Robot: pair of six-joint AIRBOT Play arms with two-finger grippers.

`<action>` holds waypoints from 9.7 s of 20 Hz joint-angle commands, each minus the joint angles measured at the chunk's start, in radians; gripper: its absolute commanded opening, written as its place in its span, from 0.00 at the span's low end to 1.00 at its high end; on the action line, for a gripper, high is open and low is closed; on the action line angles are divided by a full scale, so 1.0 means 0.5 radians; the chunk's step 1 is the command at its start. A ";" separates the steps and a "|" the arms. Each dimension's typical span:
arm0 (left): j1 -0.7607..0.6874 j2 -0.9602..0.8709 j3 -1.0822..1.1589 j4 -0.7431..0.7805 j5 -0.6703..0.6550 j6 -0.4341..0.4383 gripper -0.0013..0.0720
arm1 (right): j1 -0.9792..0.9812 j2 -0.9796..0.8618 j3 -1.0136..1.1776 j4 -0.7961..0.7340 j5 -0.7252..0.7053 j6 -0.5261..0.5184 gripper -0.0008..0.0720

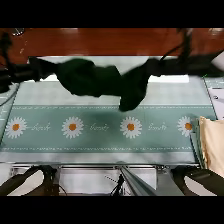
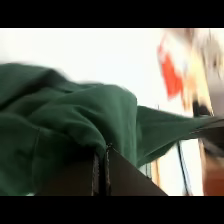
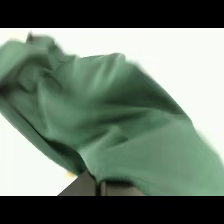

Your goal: Fold the shirts.

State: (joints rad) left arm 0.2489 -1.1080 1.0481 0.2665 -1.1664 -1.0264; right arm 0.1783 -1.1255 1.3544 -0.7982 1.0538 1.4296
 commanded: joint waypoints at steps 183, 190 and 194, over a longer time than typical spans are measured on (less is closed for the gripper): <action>0.141 0.224 -1.470 0.789 0.182 -0.266 0.05 | -1.255 -0.444 -1.324 -0.299 0.099 -0.218 0.86; 0.127 0.241 -0.995 0.339 0.157 -0.111 0.05 | -0.939 -0.457 -0.366 -0.272 0.378 -0.189 0.04; 0.111 0.241 0.130 0.166 0.181 -0.134 0.05 | -0.851 -0.456 0.911 -0.555 0.532 0.099 0.04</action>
State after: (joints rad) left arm 0.3077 -0.9894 0.7952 0.4255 -1.0840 -1.0946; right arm -0.2813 -1.3529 1.4200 -0.9764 1.2518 1.3815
